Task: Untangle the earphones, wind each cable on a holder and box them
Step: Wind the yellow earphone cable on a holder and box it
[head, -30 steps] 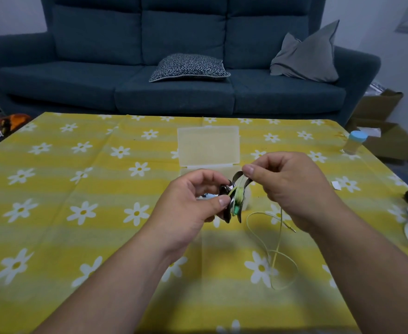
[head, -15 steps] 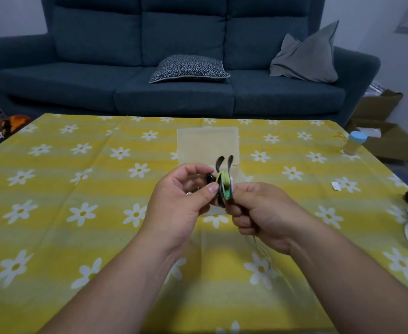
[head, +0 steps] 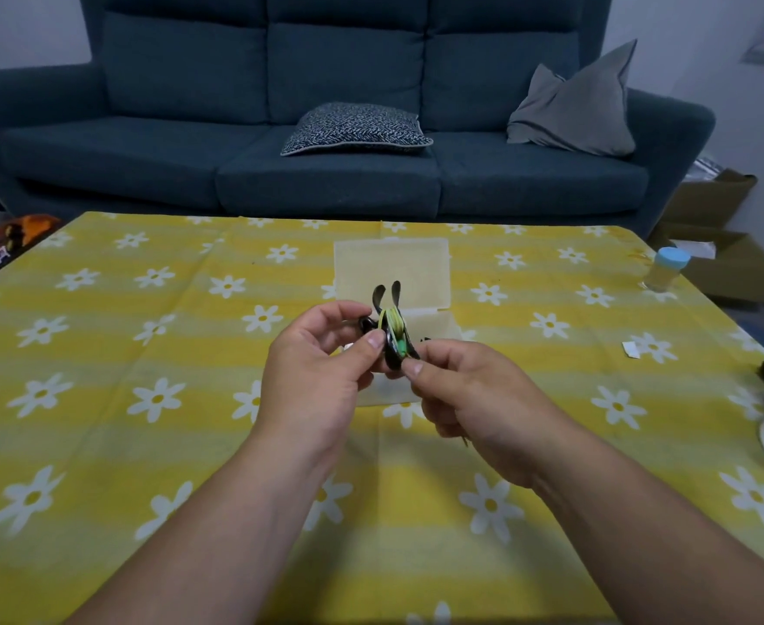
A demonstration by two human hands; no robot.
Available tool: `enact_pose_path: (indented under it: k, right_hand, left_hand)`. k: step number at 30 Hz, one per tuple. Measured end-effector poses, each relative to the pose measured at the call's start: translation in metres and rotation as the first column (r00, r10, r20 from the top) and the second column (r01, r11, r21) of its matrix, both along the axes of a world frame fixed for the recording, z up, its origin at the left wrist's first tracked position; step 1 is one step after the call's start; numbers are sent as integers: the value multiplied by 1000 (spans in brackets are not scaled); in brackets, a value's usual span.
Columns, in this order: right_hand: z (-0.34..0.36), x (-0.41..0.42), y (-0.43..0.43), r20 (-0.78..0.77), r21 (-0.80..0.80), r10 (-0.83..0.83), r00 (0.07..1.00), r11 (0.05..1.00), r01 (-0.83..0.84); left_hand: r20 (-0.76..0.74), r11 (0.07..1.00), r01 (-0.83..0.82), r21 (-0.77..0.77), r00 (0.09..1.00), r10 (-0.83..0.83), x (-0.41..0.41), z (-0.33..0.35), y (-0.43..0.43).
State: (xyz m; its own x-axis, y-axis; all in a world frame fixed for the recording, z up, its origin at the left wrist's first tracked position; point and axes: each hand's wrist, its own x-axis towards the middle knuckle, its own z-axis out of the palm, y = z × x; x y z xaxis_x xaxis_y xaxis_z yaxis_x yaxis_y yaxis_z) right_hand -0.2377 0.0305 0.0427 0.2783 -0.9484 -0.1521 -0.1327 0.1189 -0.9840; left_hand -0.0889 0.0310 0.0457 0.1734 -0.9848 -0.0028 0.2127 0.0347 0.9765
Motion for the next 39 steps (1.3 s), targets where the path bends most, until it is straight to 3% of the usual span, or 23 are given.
enact_pose_path:
  k: [4,11,19,23,29,32,35,39]
  right_hand:
    - [1,3,0,16,13,-21,1000,1000,21]
    - [-1,11,3,-103,9,-94,990,995,96]
    - [10,5,8,-269,-34,-43,962,999,35]
    - [27,-2,10,-250,-146,-55,967,989,19]
    - [47,-23,4,-99,-261,-143,985,959,113]
    - [49,-34,-2,-25,-297,-228,973,932,210]
    - [44,-42,-9,-71,-340,-339,938,893,297]
    - [30,-46,-17,-90,-271,-398,913,892,362]
  left_hand:
    - [2,1000,-8,-2,1000,8,1,1,1]
    - [28,999,-42,-18,999,42,0,-3,0]
    - [251,988,-95,-118,960,122,1,-4,-2]
    - [395,982,-51,-184,911,122,0,-6,-3]
    - [458,976,128,-175,888,-34,-1,-7,-3]
    - [441,963,230,-138,885,-149,-4,-6,-1]
    - [365,946,304,-110,898,-247,-6,-4,4]
    - [176,928,352,-123,928,-329,-7,0,8]
